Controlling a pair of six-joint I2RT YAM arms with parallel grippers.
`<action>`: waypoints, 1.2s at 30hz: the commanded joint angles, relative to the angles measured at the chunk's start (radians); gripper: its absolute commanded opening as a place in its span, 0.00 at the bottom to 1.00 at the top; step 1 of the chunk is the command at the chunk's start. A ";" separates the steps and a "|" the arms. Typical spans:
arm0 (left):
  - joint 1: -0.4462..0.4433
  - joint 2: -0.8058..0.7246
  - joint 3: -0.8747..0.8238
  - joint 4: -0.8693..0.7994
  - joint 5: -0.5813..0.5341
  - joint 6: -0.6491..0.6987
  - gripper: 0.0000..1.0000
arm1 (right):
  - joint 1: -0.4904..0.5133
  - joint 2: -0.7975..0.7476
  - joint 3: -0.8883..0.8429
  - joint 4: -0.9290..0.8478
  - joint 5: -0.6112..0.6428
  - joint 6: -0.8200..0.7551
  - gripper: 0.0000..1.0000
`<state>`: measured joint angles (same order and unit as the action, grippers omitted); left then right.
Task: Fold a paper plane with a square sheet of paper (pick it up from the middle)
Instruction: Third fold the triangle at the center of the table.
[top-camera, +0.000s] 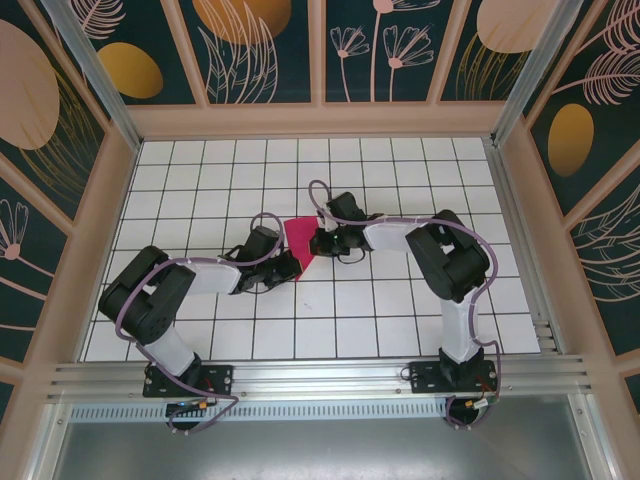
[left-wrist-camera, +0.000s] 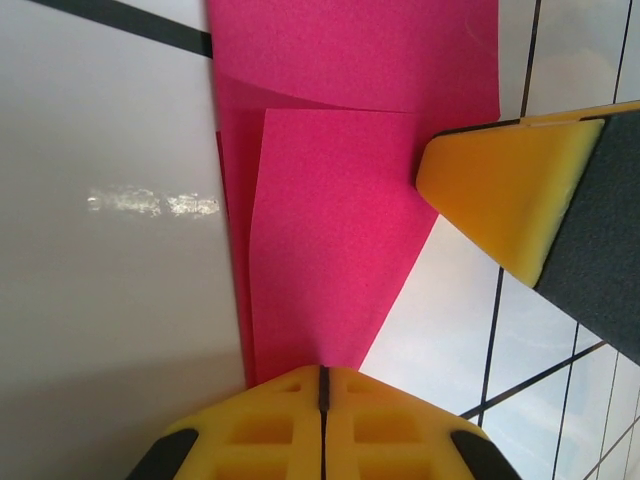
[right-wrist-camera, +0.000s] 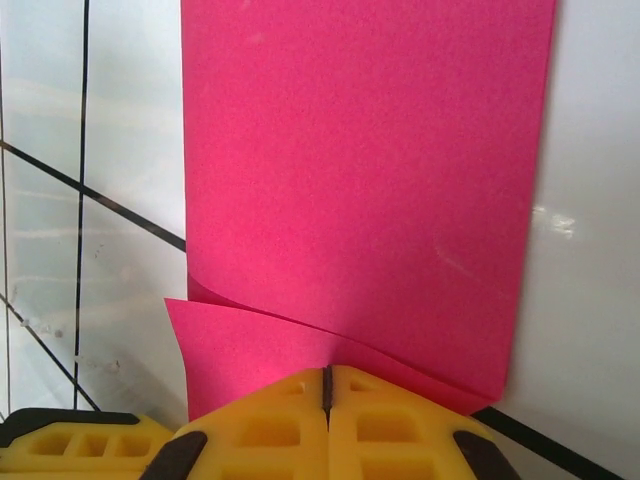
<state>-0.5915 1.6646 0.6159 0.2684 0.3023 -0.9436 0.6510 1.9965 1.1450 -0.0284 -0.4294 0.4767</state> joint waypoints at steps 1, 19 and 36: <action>0.001 0.017 -0.027 -0.141 -0.056 0.023 0.08 | -0.038 0.038 0.015 -0.016 0.051 -0.009 0.01; 0.002 -0.085 0.000 -0.089 0.019 0.012 0.11 | -0.109 -0.167 -0.044 0.021 0.146 0.036 0.07; 0.004 -0.088 0.078 -0.013 -0.079 0.026 0.26 | -0.057 -0.348 -0.335 0.285 0.062 0.222 0.62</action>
<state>-0.5911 1.5440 0.6594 0.2111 0.2256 -0.9352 0.5823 1.6459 0.8223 0.1722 -0.3305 0.6559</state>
